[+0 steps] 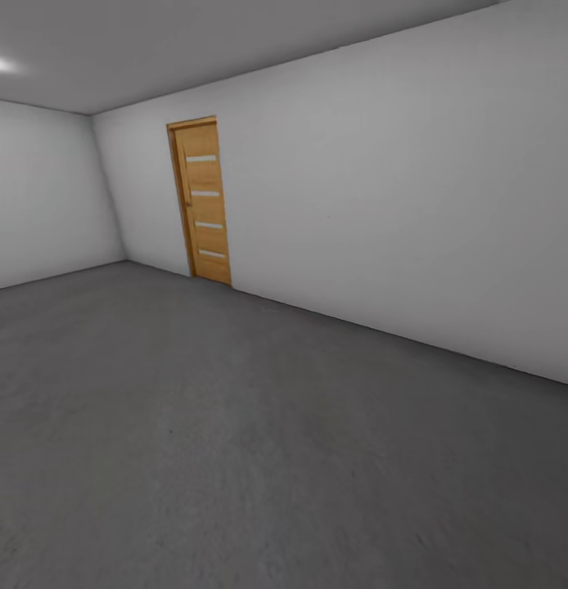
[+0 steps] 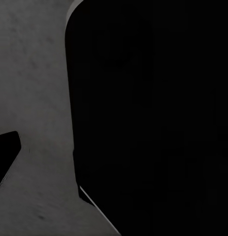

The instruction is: Move the two storage containers from the living room to the garage. In the garage, place one container on the floor and stack the other container on top of it (either order is fine).

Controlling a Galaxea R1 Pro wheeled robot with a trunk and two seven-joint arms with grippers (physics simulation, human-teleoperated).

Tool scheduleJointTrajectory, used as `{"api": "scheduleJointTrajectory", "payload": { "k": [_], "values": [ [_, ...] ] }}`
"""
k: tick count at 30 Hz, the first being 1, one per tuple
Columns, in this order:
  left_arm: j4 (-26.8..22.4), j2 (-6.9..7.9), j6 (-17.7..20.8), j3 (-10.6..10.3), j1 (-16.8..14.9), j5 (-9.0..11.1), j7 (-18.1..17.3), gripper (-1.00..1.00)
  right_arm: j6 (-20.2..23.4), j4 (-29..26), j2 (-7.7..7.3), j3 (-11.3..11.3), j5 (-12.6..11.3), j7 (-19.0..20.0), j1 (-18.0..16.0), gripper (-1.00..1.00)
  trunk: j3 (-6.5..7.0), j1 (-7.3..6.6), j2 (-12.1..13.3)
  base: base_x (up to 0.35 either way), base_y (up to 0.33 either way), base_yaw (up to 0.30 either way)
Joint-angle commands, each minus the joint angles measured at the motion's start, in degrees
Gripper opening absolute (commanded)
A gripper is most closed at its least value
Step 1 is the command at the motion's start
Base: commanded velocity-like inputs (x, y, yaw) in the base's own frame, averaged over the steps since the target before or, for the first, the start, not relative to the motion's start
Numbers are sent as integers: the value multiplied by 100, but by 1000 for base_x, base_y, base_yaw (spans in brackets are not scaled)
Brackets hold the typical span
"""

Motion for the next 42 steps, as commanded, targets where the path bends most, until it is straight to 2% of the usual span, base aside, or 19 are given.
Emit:
{"api": "scheduleJointTrajectory", "payload": {
  "k": [1, 13, 22, 42],
  "values": [
    [5, 0, -20, -6, -3, -6, 2, 100, -3, -1, 0, -23, -2, 4, 0, 100, -11, 3, -2, 279, 207, 116],
    [6, 0, -21, -6, -4, -7, 2, 100, -3, -1, -6, -20, 3, 4, 0, 100, -94, 3, -2, 282, 204, 113],
    [3, 0, -19, -6, -3, -7, 2, 100, -3, -1, -8, -22, 0, 4, 0, 100, -103, 3, -2, 284, 200, 24],
    [7, 0, -21, -6, -3, -8, 2, 100, -3, -1, -8, -25, -2, 4, 0, 100, 52, 3, -2, 284, 199, -16]
  ]
}}
